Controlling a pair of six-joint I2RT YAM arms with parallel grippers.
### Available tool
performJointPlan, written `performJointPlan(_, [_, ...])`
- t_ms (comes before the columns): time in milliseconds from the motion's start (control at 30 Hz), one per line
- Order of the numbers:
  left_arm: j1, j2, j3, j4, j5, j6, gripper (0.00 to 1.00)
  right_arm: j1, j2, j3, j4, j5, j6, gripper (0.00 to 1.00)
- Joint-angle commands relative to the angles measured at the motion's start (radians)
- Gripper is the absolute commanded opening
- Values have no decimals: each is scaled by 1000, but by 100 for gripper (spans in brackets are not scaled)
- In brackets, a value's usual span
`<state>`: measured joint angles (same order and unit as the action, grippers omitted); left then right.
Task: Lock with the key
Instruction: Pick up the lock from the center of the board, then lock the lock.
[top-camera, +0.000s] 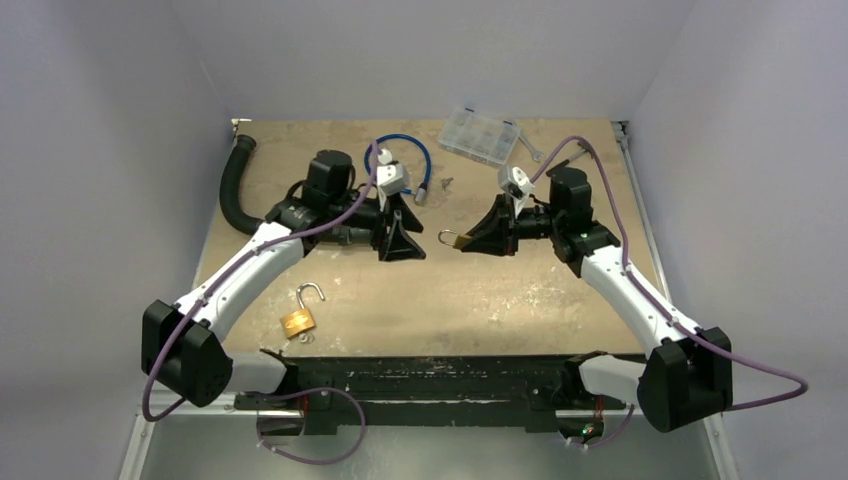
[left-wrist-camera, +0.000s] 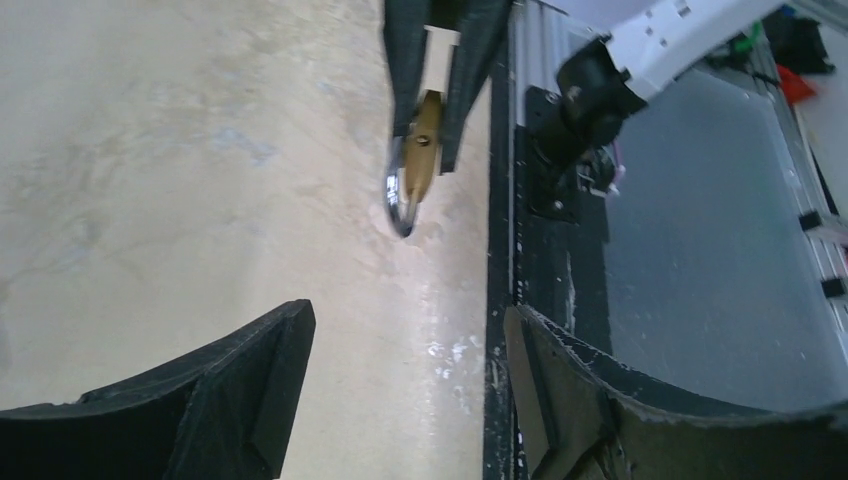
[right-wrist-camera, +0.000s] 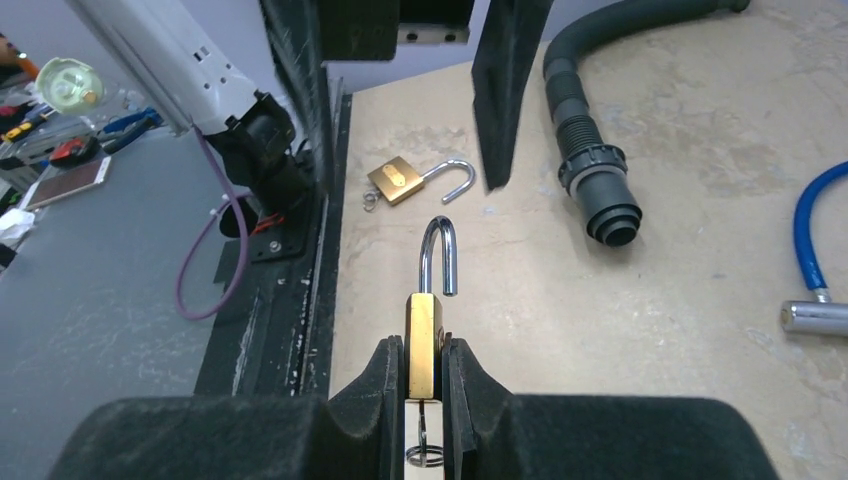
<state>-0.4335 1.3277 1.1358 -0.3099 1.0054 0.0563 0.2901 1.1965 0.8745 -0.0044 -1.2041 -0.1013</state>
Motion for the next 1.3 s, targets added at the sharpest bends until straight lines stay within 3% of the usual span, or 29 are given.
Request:
performJointPlan(0, [-66, 17, -20, -1, 39, 95, 70, 26, 4, -7, -10, -62, -48, 0])
performJointPlan(233, [-104, 47, -24, 30, 13, 72, 55, 34, 26, -9, -13, -78, -49, 0])
performJointPlan(700, [-152, 81, 4, 58, -3, 48, 50, 60, 64, -1, -18, -100, -34, 0])
performJointPlan(833, [-164, 87, 3, 56, -2, 49, 33, 60, 72, 4, -16, -111, -27, 0])
performJointPlan(900, [-166, 87, 1, 60, -5, 48, 14, 61, 77, 4, -15, -118, -19, 0])
performJointPlan(967, [-166, 85, 2, 59, -10, 44, 2, 61, 84, 7, -12, -125, -11, 0])
performJointPlan(1067, [-164, 83, 6, 68, -7, 21, 0, 60, 96, 10, 22, -134, 35, 0])
performJointPlan(1100, [-161, 82, 6, 82, -4, -1, 0, 60, 99, 8, 54, -130, 72, 3])
performJointPlan(1167, [-145, 81, -1, 124, 17, -44, 0, 54, 103, 2, 123, -117, 166, 28])
performJointPlan(1200, [-132, 79, -8, 158, 28, -95, 0, 47, 102, -3, 176, -112, 213, 36])
performJointPlan(1267, [-107, 75, -27, 227, 55, -165, 0, 28, 99, -16, 265, -95, 301, 46])
